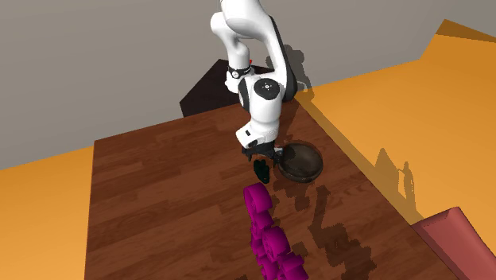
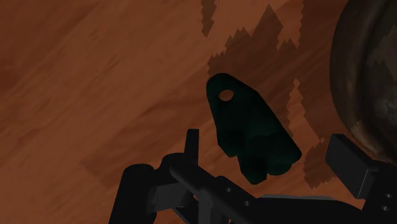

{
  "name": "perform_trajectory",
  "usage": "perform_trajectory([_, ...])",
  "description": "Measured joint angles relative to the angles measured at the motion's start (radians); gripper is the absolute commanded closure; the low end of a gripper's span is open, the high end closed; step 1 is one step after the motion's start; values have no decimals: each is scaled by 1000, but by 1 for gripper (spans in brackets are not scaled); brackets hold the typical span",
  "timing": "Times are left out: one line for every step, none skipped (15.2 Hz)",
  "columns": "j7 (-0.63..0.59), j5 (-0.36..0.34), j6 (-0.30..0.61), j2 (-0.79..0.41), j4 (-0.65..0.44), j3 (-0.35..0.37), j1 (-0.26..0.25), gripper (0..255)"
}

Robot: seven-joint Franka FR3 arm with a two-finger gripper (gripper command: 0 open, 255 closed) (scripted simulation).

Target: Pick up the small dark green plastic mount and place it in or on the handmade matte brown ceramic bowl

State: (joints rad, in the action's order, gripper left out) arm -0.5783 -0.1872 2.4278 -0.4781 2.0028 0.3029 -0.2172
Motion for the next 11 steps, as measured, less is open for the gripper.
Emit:
perform_trajectory([-1,-5,8,-13,-5,-4,-2,0])
perform_trajectory([-6,-10,18,-25,-7,-7,-6,0])
perform_trajectory([-11,-15,29,-36,-6,-10,-9,0])
perform_trajectory([-13,-19,39,-46,-6,-13,-11,0])
perform_trajectory([-15,-22,47,-53,-4,-16,-13,0])
perform_trajectory([-16,-23,49,-57,-6,-17,-14,0])
perform_trajectory([-16,-24,51,-59,-7,-18,-14,0])
perform_trajectory([-16,-24,52,-60,-7,-18,-14,0])
perform_trajectory([-16,-25,52,-60,-7,-18,-15,0])
perform_trajectory([-17,-25,52,-61,-8,-18,-15,0])
perform_trajectory([-17,-25,52,-61,-8,-18,-15,0])
